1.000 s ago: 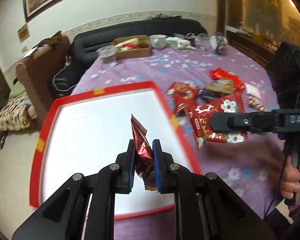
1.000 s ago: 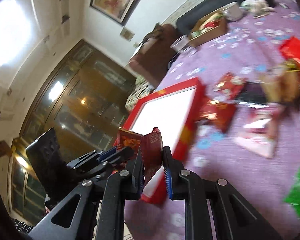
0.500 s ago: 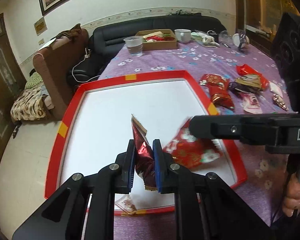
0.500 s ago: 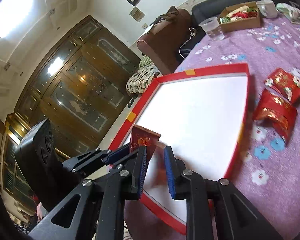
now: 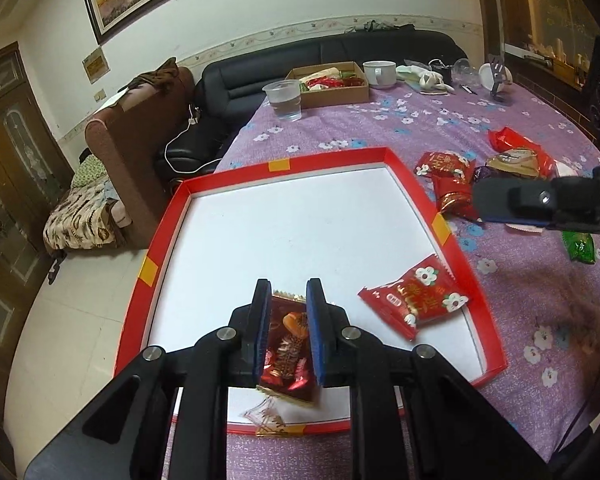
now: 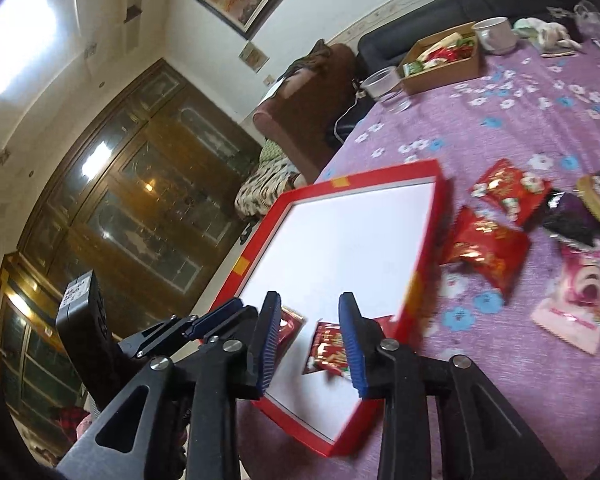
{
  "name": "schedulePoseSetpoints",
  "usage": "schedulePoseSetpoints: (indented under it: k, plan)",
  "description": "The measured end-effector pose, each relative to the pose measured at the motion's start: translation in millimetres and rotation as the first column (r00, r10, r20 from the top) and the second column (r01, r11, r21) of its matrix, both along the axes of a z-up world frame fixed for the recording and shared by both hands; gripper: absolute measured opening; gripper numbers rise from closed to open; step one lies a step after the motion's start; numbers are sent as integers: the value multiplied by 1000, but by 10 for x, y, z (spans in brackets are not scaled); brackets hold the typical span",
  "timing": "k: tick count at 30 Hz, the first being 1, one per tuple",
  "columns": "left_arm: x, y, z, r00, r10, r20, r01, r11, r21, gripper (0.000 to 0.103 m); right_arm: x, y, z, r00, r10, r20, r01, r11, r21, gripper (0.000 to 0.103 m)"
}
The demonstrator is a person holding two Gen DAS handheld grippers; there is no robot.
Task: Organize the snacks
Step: 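Drop the red packet into the white tray and open the left gripper, then grasp the pink Lotso packet with the left gripper while the right gripper grasps the green packet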
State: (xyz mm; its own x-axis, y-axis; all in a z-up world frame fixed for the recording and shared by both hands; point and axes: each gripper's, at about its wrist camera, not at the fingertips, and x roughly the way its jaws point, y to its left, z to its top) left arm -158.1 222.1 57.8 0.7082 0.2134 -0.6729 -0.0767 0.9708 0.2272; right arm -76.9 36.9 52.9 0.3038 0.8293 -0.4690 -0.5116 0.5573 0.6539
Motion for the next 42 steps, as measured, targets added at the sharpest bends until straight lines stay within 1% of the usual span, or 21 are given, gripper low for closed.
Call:
schedulePoseSetpoints:
  k: [1,3,5,9,11,14,16,17,19,24,26,29,31,35,38,40,41,42]
  plan:
    - [1,-22,14,1000,-1,3,1,1000,4,20,5,-73,5,1000,-13,1,13,1000,5,36]
    - [-5,-72,40,1000,-4,9,4,1000,16,28,9,-193,10,999,-34,0,34,999,15,37]
    - [-7,-122,61,1000,-10,12,10,1000,27,28,20,-327,8,998,-60,-1,60,998,11,43]
    - [15,-232,96,1000,-22,13,21,999,46,28,40,-608,-19,994,-107,-8,107,994,8,45]
    - [31,-294,115,999,-29,15,28,998,54,28,23,-756,-26,992,-128,-9,128,992,-5,49]
    - [60,-402,148,999,-43,17,42,997,72,29,25,-960,-34,987,-159,0,159,987,-26,51]
    - [77,-474,158,999,-51,19,49,995,82,38,20,-1084,-39,985,-174,0,174,984,-35,52]
    - [83,-504,162,998,-54,21,52,995,89,43,29,-1159,-44,983,-186,-1,186,982,-42,55]
    - [98,-570,176,998,-66,24,63,993,104,43,26,-1264,-43,979,-202,1,202,978,-56,59]
    - [175,-704,200,997,-80,19,78,990,117,43,-6,-1485,-34,975,-220,30,222,967,-128,60]
    - [203,-755,209,996,-88,17,86,989,122,43,-4,-1548,-43,975,-220,42,224,959,-172,65]
    - [248,-828,203,995,-100,11,98,987,127,43,-8,-1632,-79,975,-216,55,223,946,-235,66]
    - [268,-876,193,994,-107,8,105,986,129,43,-6,-1673,-116,977,-207,52,213,935,-284,68]
    - [343,-991,170,992,-127,-6,127,983,132,43,-3,-1697,-225,981,-190,44,192,910,-367,75]
    - [406,-1090,138,988,-151,-19,153,979,134,44,1,-1668,-321,986,-163,34,162,894,-417,76]
    - [440,-1136,114,986,-166,-28,168,977,128,49,0,-1631,-377,988,-151,26,147,882,-447,76]
    - [457,-1157,102,984,-173,-32,175,976,127,52,-13,-1605,-390,990,-139,35,140,876,-462,78]
    - [477,-1180,88,983,-181,-36,184,974,129,53,-39,-1576,-385,990,-126,57,138,869,-476,79]
